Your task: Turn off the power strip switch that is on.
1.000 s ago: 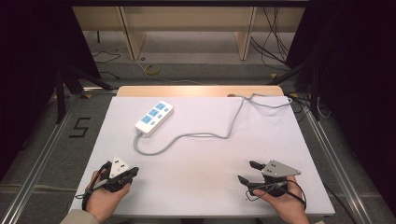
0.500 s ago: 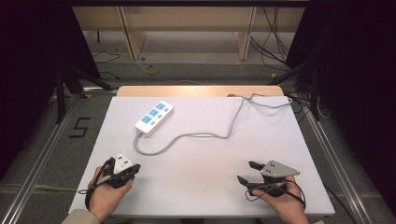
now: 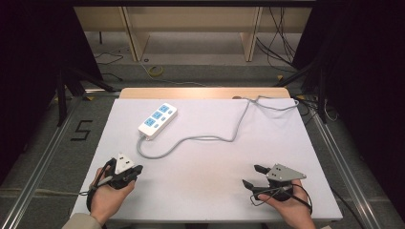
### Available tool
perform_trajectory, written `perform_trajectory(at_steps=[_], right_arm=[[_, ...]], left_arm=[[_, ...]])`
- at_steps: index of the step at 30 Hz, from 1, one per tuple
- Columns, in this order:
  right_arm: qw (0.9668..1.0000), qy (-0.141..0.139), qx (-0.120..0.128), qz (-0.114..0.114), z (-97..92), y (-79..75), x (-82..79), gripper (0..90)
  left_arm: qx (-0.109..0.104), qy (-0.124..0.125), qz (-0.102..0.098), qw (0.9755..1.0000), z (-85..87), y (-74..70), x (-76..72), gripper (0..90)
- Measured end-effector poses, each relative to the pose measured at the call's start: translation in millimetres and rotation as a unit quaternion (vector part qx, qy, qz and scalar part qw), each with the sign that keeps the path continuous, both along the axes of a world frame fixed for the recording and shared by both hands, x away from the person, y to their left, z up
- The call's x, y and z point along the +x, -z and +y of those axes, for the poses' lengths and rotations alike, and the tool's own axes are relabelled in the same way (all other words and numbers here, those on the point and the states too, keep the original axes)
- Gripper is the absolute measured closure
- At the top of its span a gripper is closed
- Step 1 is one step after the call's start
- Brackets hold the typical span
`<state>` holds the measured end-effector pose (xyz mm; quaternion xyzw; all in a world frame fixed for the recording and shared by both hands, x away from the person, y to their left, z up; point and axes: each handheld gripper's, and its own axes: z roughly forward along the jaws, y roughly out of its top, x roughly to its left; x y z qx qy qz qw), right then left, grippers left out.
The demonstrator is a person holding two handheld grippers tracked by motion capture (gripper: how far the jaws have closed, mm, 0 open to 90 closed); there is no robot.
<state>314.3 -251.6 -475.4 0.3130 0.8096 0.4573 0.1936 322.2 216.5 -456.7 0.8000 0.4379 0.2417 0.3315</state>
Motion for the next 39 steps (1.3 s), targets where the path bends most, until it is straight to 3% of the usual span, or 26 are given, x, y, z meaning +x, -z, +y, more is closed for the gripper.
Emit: perform_trajectory(at_steps=[39], right_arm=[[1.0, -0.002, 0.001, 0.0, 0.8, 0.2, 0.3, 30.6]], left_arm=[[0.013, -0.011, 0.002, 0.9999, -6.2, -5.8, 24.7, 89.7]])
